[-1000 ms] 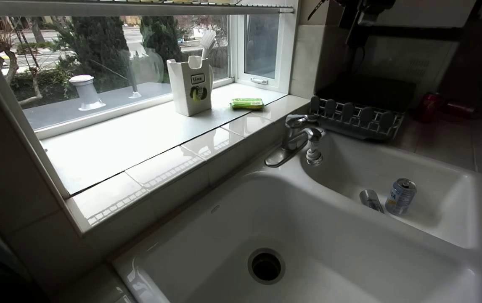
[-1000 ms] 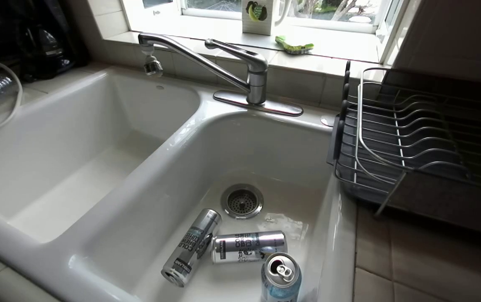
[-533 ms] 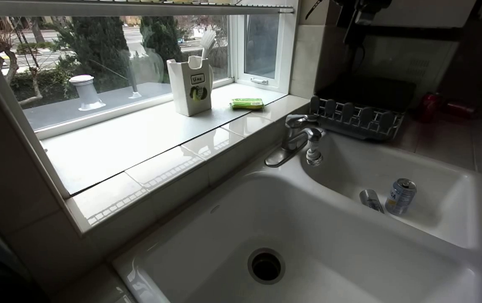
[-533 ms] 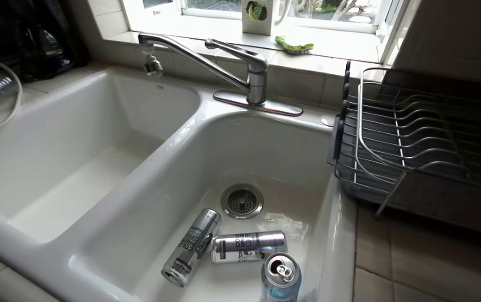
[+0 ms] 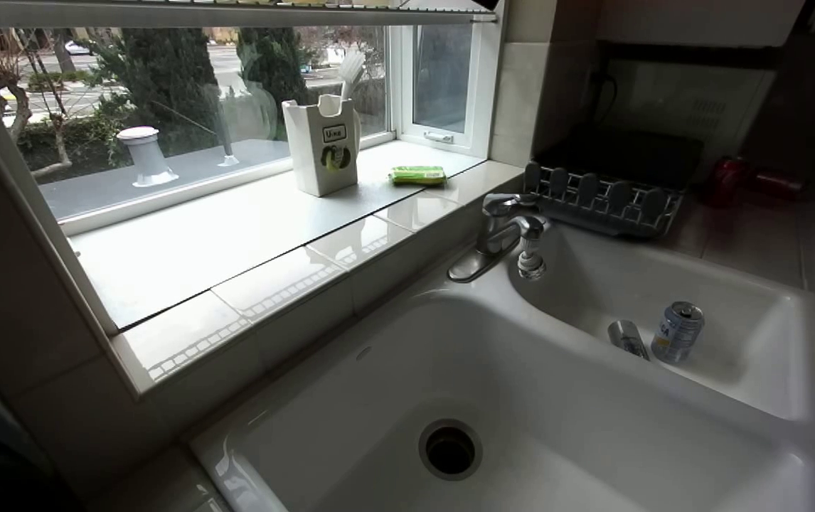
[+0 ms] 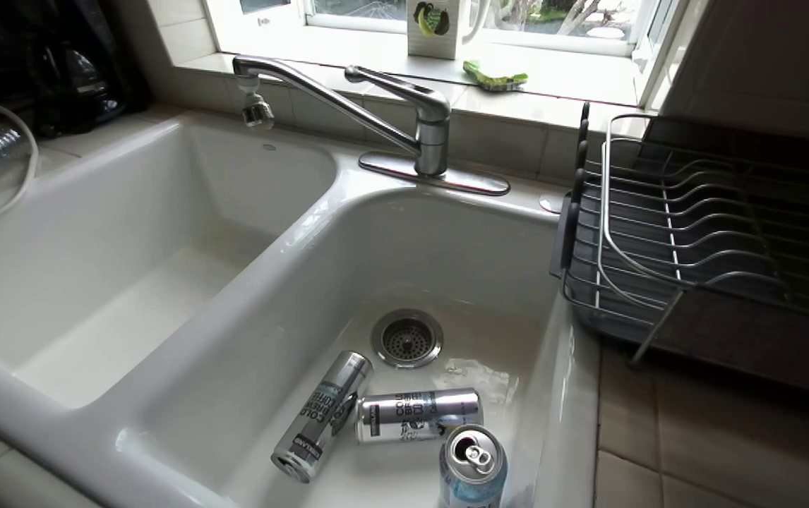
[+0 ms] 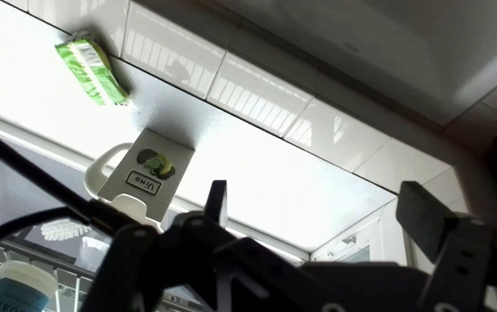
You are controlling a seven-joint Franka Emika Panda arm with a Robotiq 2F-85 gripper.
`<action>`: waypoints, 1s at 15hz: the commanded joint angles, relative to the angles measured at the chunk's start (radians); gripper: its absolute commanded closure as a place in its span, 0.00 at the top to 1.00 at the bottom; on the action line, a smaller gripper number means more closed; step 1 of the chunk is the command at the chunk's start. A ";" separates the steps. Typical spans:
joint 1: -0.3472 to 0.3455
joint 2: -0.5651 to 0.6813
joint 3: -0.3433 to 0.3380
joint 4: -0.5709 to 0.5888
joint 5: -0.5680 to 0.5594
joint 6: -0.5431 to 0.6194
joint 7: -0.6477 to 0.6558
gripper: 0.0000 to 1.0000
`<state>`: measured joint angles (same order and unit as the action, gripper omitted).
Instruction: Put the bottle on the left of the sink
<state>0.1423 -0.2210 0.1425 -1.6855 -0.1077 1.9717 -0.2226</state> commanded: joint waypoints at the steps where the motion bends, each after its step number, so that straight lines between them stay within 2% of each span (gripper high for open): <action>1: -0.012 0.086 0.001 0.087 -0.031 0.118 0.028 1.00; 8: -0.019 0.223 -0.003 0.227 -0.028 0.297 0.052 1.00; 9: -0.018 0.174 -0.005 0.171 -0.016 0.273 0.028 1.00; 15: -0.023 0.214 -0.003 0.215 -0.015 0.291 0.033 1.00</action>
<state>0.1189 -0.0074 0.1395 -1.4703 -0.1225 2.2627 -0.1899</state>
